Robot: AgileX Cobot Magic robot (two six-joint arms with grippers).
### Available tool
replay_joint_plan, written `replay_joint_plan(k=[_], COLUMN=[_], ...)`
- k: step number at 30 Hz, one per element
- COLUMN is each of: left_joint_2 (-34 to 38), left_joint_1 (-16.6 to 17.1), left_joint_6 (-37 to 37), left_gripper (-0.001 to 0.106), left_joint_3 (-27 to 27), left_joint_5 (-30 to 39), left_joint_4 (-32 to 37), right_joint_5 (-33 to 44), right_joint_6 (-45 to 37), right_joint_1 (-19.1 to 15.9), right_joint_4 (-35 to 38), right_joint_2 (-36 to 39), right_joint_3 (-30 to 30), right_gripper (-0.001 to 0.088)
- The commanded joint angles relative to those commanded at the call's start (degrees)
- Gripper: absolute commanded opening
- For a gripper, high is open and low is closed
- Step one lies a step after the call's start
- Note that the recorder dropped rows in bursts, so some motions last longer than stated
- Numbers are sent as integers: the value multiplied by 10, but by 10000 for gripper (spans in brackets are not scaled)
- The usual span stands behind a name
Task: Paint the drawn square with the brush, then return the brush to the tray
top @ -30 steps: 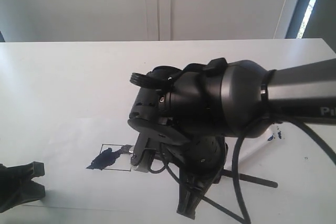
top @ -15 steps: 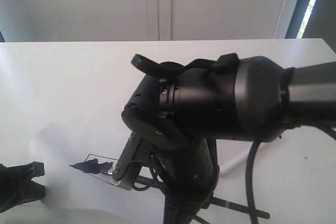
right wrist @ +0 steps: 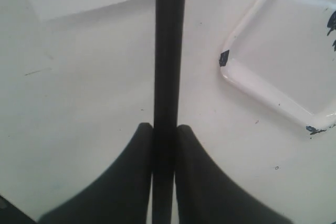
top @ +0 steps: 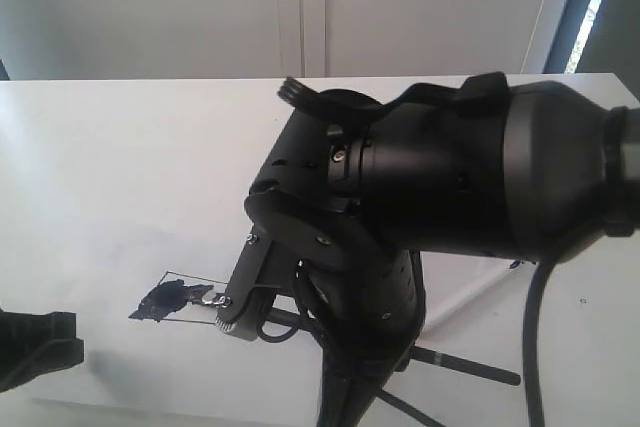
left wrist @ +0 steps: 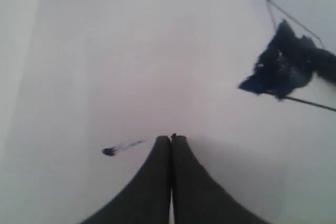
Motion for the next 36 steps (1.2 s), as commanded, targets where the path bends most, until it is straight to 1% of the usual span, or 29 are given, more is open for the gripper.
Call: replay_joint_plan(k=[5, 9, 20, 25, 33, 36], left_joint_2=[-40, -41, -40, -4, 85, 115], left_joint_1=[0, 0, 0, 0, 0, 0], left_joint_6=[-5, -5, -11, -8, 32, 39], left_gripper=[0, 0, 0, 0, 0, 0], left_joint_3=[0, 0, 0, 0, 0, 0], left_joint_5=[0, 25, 42, 44, 46, 65], left_joint_4=[-22, -26, -21, -21, -32, -34], right_joint_5=[0, 0, 0, 0, 0, 0], right_joint_6=[0, 0, 0, 0, 0, -2], right_joint_1=[0, 0, 0, 1, 1, 1], right_joint_4=[1, 3, 14, 18, 24, 27], right_joint_2=[8, 20, 28, 28, 28, 28], right_joint_3=[0, 0, 0, 0, 0, 0], right_gripper=[0, 0, 0, 0, 0, 0])
